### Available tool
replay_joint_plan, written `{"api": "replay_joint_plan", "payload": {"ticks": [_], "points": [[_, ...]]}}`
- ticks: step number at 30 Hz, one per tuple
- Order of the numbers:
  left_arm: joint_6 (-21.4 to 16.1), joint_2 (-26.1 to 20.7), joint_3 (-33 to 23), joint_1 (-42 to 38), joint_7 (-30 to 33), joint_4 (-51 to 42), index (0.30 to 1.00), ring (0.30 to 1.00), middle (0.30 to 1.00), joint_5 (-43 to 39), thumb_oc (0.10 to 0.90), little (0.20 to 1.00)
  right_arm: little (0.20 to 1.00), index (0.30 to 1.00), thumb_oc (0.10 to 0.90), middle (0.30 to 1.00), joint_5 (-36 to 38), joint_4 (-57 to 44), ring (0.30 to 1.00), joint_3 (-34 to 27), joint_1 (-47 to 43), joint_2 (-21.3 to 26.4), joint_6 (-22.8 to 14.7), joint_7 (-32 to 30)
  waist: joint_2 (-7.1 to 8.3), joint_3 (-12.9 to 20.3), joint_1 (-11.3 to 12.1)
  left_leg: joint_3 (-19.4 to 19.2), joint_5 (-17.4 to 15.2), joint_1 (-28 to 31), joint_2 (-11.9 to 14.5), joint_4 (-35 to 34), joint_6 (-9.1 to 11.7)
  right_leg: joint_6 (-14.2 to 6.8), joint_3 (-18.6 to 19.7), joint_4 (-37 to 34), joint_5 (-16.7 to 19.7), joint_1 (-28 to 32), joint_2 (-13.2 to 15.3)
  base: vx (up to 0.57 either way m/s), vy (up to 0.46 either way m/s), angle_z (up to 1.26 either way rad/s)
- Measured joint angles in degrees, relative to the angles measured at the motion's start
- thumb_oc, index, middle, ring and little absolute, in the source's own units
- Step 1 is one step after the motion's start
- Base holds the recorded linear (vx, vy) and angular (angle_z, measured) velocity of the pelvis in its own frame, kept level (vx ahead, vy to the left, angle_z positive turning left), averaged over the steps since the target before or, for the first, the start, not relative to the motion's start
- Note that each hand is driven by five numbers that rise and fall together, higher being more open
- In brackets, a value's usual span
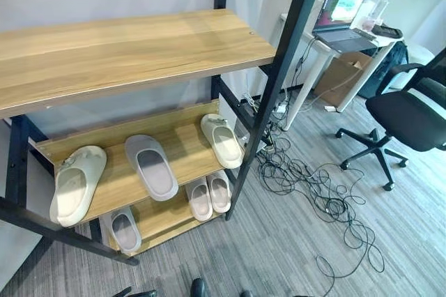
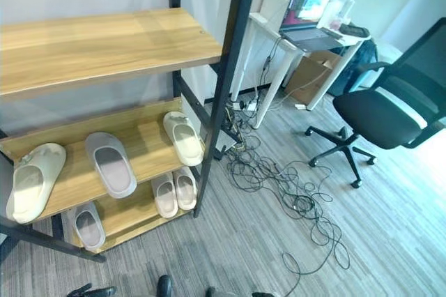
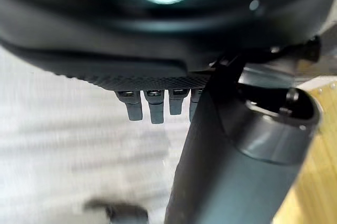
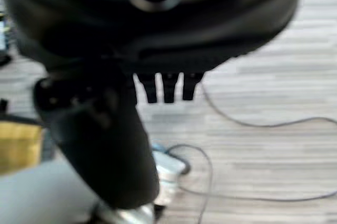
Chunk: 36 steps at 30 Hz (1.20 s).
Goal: Arrange the slippers neatly on the shoe rack.
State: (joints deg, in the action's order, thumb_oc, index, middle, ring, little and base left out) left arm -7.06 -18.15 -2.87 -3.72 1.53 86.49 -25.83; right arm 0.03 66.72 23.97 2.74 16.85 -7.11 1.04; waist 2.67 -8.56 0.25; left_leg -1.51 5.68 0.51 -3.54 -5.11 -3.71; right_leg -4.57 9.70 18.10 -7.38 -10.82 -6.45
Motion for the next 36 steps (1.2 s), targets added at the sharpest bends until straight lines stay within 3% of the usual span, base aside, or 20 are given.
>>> {"api": "replay_joint_plan", "payload": {"ticks": [1, 3, 4, 5, 6, 7, 10, 12, 15, 17, 20, 21, 22, 25, 27, 29, 30, 32, 34, 36], "points": [[0.1, 1.2, -0.3, 0.2, -0.7, -1.6, 0.9, 0.9, 0.9, -0.9, 0.8, 0.9, 0.9, 0.9, 0.8, 0.9, 0.0, 0.6, 0.9, 0.3, 0.0, 0.1, 0.0, 0.0, -0.83, 0.2, -0.6, 2.6, -0.7, 0.0, -1.6, 1.0, 0.0, 4.7, 1.3, -0.3, 2.6, 1.0, -0.1, 0.0, 0.032, 0.85], [0.0, 2.9, -0.3, 1.0, -1.0, -3.4, 0.9, 0.9, 0.9, -1.6, 0.8, 0.9, 0.9, 0.9, 0.8, 0.9, -0.7, 2.3, 0.9, 0.4, -0.3, 0.8, 0.0, 0.0, -1.38, 0.7, 0.5, 3.1, -1.1, 0.3, -1.9, 1.6, 0.3, 6.6, 1.1, -1.3, 3.1, 0.9, 0.1, -0.07, 0.095, 0.52], [0.0, 4.5, 0.0, 1.0, -0.9, -5.0, 0.9, 0.9, 0.9, -3.9, 0.8, 0.9, 0.9, 0.9, 0.8, 0.9, -1.9, 3.0, 0.9, 1.3, -2.1, 2.0, 0.4, -0.1, -3.33, 0.6, 1.9, 4.2, -2.8, -2.7, -1.9, 5.9, 4.3, 8.0, -0.8, -2.7, 4.3, 2.1, 1.0, -0.11, 0.135, 0.49], [0.0, 5.0, 0.5, 0.3, -0.7, -5.1, 0.9, 0.9, 0.9, -4.7, 0.8, 0.9, 0.9, 0.9, 0.8, 0.9, -2.5, 3.0, 0.9, 2.7, -2.5, 2.6, 0.4, -0.1, -3.03, 0.2, 1.7, 3.6, -4.6, -4.5, -2.0, 9.6, 6.7, 8.7, -2.4, -3.9, 5.3, 2.2, 2.2, -0.07, 0.144, 1.02], [0.1, 5.9, 1.1, -1.1, -0.8, -4.9, 0.9, 0.9, 0.9, -5.5, 0.8, 0.9, 0.9, 0.9, 0.8, 0.9, -3.8, 2.8, 0.9, 4.1, -3.4, 3.4, 0.5, 0.0, -2.93, 0.0, 1.8, 0.0, -6.1, -8.3, -0.3, 15.8, 6.2, 8.7, -4.5, -6.0, 6.2, 2.7, 3.6, -0.04, 0.172, 0.81], [0.1, 6.1, 1.2, -1.2, -0.9, -4.9, 0.9, 0.9, 0.9, -5.6, 0.8, 0.9, 0.9, 0.9, 0.8, 0.9, -4.4, 2.6, 0.9, 4.3, -3.8, 3.5, 0.5, 0.0, -2.71, -0.2, 2.0, -1.0, -6.2, -8.6, 1.1, 16.5, 6.0, 8.9, -4.5, -7.0, 6.2, 3.2, 3.7, -0.01, 0.116, 0.68], [0.4, 6.5, 1.6, -1.0, -0.8, -4.0, 0.9, 0.9, 0.9, -5.6, 0.8, 0.9, 0.9, 0.9, 0.8, 0.9, -6.6, 1.3, 0.9, 5.5, -6.5, 3.6, 0.4, -0.3, -1.86, -0.3, 2.2, -0.9, -5.8, -7.6, 5.8, 16.2, 6.6, 8.6, -5.0, -9.5, 6.8, 4.5, 3.8, -0.01, 0.322, 0.17], [0.5, 6.4, 1.6, -1.8, -0.7, -2.3, 0.9, 0.9, 0.9, -5.6, 0.8, 0.9, 0.9, 0.9, 0.8, 0.9, -8.4, -0.9, 0.9, 7.1, -7.4, 4.0, 0.6, -0.2, -0.59, 0.4, 2.2, -0.3, -4.3, -6.7, 11.4, 14.7, 9.0, 7.1, -8.2, -12.4, 8.0, 5.0, 4.7, -0.02, 0.309, 0.26], [0.6, 6.3, 2.1, -2.9, -0.8, -1.7, 0.9, 0.9, 0.9, -5.5, 0.8, 0.9, 0.9, 0.9, 0.8, 0.9, -8.8, -4.7, 0.9, 6.6, -6.5, 4.9, 0.3, -0.2, 0.91, 1.0, 1.9, 1.7, -2.0, -4.9, 18.0, 14.0, 12.5, 8.1, -10.7, -12.3, 8.1, 5.2, 5.1, -0.02, 0.308, 0.47], [0.6, 6.4, 2.8, -3.2, 0.6, -2.1, 0.9, 0.9, 0.9, -4.2, 0.8, 0.9, 0.9, 0.9, 0.8, 0.9, -8.8, -4.9, 0.9, 2.9, -5.6, 5.1, 0.0, -0.5, 0.45, 1.5, 1.6, 0.2, -2.0, -3.6, 20.9, 12.9, 12.6, 6.7, -13.6, -12.4, 7.6, 6.2, 6.3, 0.03, 0.492, 0.7], [0.6, 7.0, 4.1, -2.4, 0.5, -2.1, 0.9, 0.9, 0.9, 0.2, 0.8, 0.9, 0.9, 0.9, 0.8, 0.9, -8.6, -4.9, 0.9, 2.4, -4.0, 6.6, 0.1, -0.1, -0.8, 3.8, 1.7, -1.1, -1.8, -0.7, 19.4, 6.5, 13.0, 3.7, -15.7, -12.2, 7.7, 6.0, 8.4, 0.0, 0.421, 0.64], [0.6, 7.4, 5.8, -2.4, 0.5, -1.9, 0.9, 0.9, 0.9, 2.7, 0.8, 0.9, 0.9, 0.9, 0.8, 0.9, -8.2, -5.0, 0.9, 1.8, -3.6, 7.0, 0.1, -0.2, -2.28, 4.7, 0.6, -1.6, -3.3, -0.4, 17.4, 5.5, 13.5, 2.0, -17.0, -11.6, 7.5, 5.6, 10.1, -0.06, 0.346, 0.48], [0.5, 6.8, 6.9, -2.3, 0.6, -2.0, 0.9, 0.9, 0.9, 4.0, 0.8, 0.9, 0.9, 0.9, 0.8, 0.9, -7.8, -5.4, 0.9, 1.6, -3.7, 5.9, 0.2, -0.1, -0.17, 4.8, 0.9, -1.7, -2.6, -0.5, 14.8, 4.8, 12.4, 0.7, -16.2, -10.0, 7.5, 4.0, 13.0, -0.08, 0.356, 0.36], [0.7, 4.1, 6.9, -1.8, 0.7, -1.3, 0.9, 0.9, 0.9, 5.9, 0.8, 0.9, 0.9, 0.9, 0.8, 0.9, -6.5, -7.6, 0.9, 1.6, -5.3, 2.8, 0.0, -0.1, 3.22, 4.3, 0.8, -4.1, -4.7, -1.0, 7.5, 6.3, 8.2, -0.6, -11.9, -9.7, 10.0, 2.3, 19.2, -0.09, 0.361, -0.27], [0.9, 2.9, 6.4, -1.8, 1.0, -0.9, 0.9, 0.9, 0.9, 6.5, 0.8, 0.9, 0.9, 0.9, 0.8, 0.9, -5.5, -9.1, 0.9, 1.6, -6.0, 0.9, -0.8, -0.1, 3.16, 4.2, 0.4, -5.8, -6.5, -1.7, 5.6, 7.4, 5.2, 0.6, -11.1, -11.8, 15.5, 2.1, 20.4, -0.04, 0.348, -0.46], [1.0, 1.6, 5.1, -1.3, 0.5, -1.0, 0.9, 0.9, 0.9, 8.8, 0.8, 0.9, 0.9, 0.9, 0.8, 0.9, -5.2, -9.1, 0.9, 2.4, -5.8, -0.7, -1.3, 0.2, 0.98, 3.4, 0.5, -7.3, -6.4, -0.2, 4.8, 5.9, 2.8, -0.6, -11.0, -11.4, 19.0, 2.2, 20.2, -0.07, 0.264, -0.32], [1.0, 1.2, 4.6, -0.8, 0.4, -1.1, 0.9, 0.9, 0.9, 9.3, 0.8, 0.9, 0.9, 0.9, 0.8, 0.9, -5.2, -9.0, 0.9, 3.2, -5.6, -1.3, -1.3, 0.4, 0.43, 3.5, 0.8, -7.5, -6.1, 0.7, 4.9, 4.7, 2.8, -2.7, -10.5, -9.5, 16.4, 2.2, 19.2, -0.07, 0.195, -0.16], [1.1, -0.8, 4.1, -0.3, 0.4, -1.3, 0.9, 0.9, 0.9, 10.3, 0.8, 0.9, 0.9, 0.9, 0.8, 0.9, -5.2, -9.2, 0.9, 3.9, -5.3, -1.6, -1.2, 1.0, -0.57, 3.8, 0.5, -8.0, -4.6, 1.4, 4.9, 2.5, 1.7, -4.0, -11.2, -4.8, 10.6, 1.9, 15.6, -0.06, 0.113, -0.04], [1.0, -1.9, 3.8, 0.4, 0.3, -1.6, 0.9, 0.9, 0.9, 10.2, 0.8, 0.9, 0.9, 0.9, 0.8, 0.9, -5.2, -10.0, 0.9, 4.4, -5.2, -1.6, -1.2, 1.3, -0.64, 3.9, 0.7, -8.8, -3.5, 2.6, 4.7, 0.8, 1.3, -3.1, -11.7, -2.2, 7.1, 1.8, 13.1, -0.03, 0.033, -0.29], [1.4, -2.5, 2.6, 1.4, 0.4, -0.8, 0.9, 0.9, 0.9, 10.2, 0.8, 0.9, 0.9, 0.9, 0.8, 0.9, -5.2, -12.6, 0.9, 4.3, -5.0, -0.8, -1.4, 1.1, -0.34, 4.1, 0.5, -10.6, -2.8, 2.8, 3.7, 0.6, 1.5, -1.5, -12.6, -9.6, 6.6, 5.5, 12.8, 0.01, 0.032, -0.34]]}}
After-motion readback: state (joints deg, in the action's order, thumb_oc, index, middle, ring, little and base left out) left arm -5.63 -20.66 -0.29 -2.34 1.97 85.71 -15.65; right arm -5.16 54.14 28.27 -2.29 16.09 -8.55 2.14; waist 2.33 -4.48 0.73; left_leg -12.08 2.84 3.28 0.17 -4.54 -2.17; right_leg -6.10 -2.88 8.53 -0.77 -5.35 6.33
